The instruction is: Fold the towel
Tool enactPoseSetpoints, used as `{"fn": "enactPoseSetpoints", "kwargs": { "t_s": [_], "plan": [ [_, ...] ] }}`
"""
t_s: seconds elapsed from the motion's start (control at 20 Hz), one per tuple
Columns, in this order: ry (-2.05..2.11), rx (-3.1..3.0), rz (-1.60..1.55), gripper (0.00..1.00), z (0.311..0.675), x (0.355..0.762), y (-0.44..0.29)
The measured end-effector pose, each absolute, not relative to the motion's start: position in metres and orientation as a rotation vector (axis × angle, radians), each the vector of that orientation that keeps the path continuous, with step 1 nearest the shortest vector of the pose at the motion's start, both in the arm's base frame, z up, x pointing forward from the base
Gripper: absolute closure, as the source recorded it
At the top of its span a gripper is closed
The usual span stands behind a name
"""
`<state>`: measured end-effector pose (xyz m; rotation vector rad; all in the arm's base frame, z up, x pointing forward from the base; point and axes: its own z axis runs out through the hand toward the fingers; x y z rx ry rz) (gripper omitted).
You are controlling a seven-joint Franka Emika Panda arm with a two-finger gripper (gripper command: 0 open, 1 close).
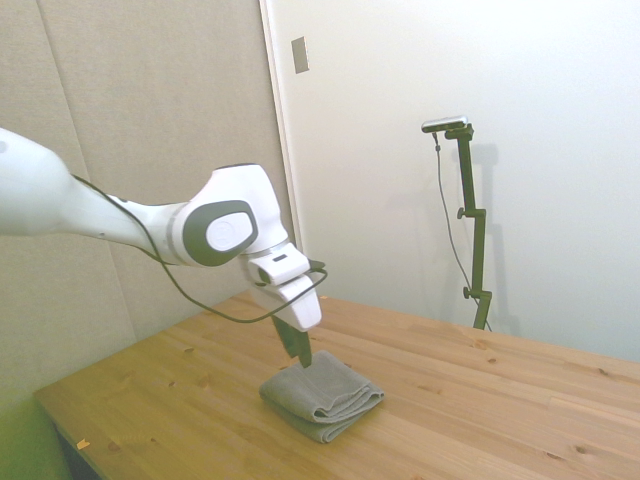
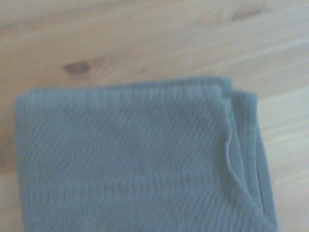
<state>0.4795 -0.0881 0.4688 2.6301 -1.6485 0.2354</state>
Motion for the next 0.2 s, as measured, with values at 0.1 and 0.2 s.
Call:
{"fn": "enactPoseSetpoints", "kwargs": {
  "t_s": [0.1, 0.2],
  "plan": [
    [-1.587, 2.666, 0.229, 0.00, 0.464, 0.449, -0.065],
    [-1.522, 2.705, 0.239, 0.00, 0.459, 0.418, -0.039]
  ]
}}
